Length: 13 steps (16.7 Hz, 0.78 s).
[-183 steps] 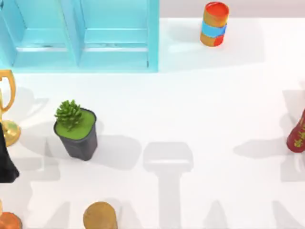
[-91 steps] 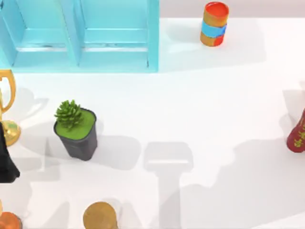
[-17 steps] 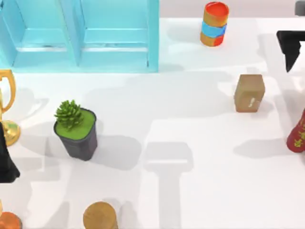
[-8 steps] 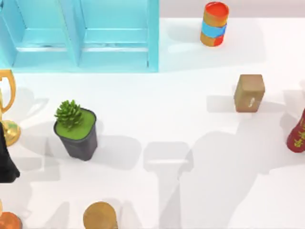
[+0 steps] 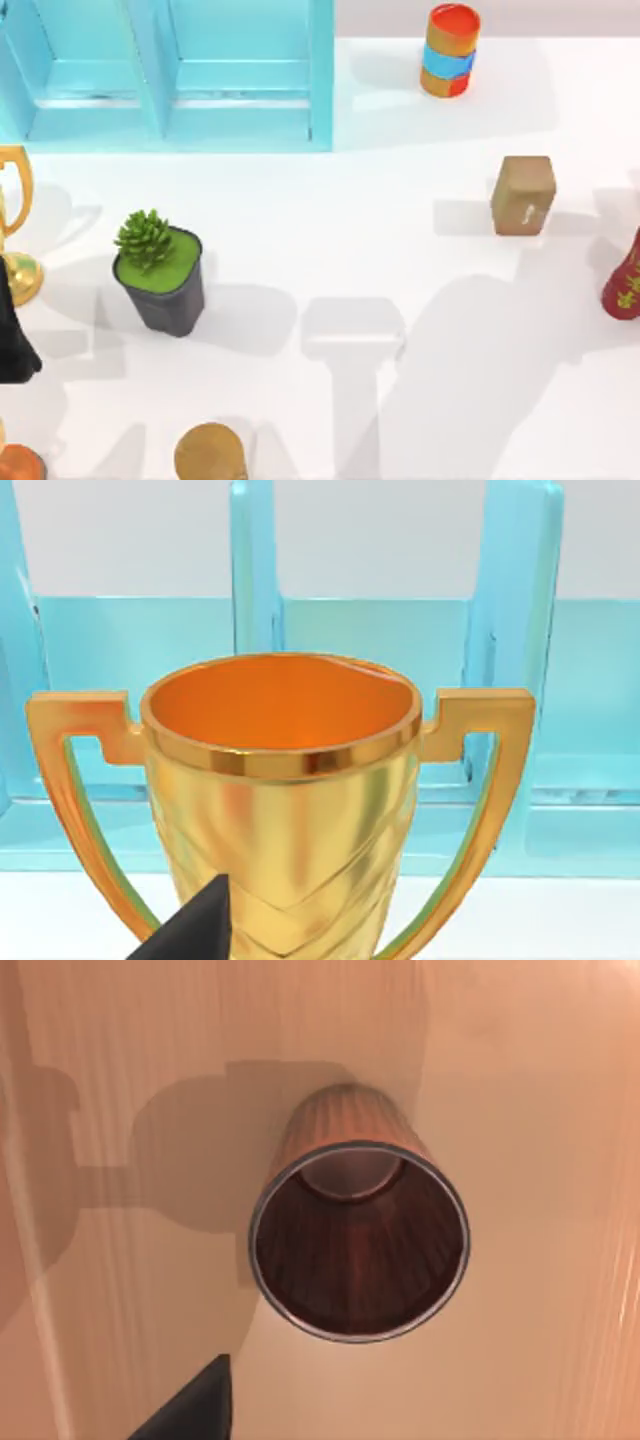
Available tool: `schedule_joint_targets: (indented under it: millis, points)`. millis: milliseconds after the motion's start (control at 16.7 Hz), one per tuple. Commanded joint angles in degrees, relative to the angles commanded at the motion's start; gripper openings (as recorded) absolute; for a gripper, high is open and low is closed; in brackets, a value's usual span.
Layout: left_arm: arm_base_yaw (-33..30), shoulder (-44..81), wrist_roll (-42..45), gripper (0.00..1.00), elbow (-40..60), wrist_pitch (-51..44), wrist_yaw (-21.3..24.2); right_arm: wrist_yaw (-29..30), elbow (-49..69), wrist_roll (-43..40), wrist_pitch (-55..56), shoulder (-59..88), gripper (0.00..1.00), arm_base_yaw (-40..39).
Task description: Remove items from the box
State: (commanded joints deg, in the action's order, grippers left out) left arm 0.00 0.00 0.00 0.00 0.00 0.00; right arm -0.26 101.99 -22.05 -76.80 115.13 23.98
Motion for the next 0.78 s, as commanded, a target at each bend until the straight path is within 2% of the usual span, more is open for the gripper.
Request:
schedule_joint_targets:
  millis: [480, 780]
  points:
    - [0.0, 0.0, 0.0, 1.0, 0.0, 0.0, 0.0, 0.0, -14.3, 0.1, 16.0, 1.9, 1.0, -0.1]
    - [0.0, 0.0, 0.0, 1.0, 0.0, 0.0, 0.0, 0.0, -15.9, 0.1, 18.1, 2.2, 1.0, -0.1]
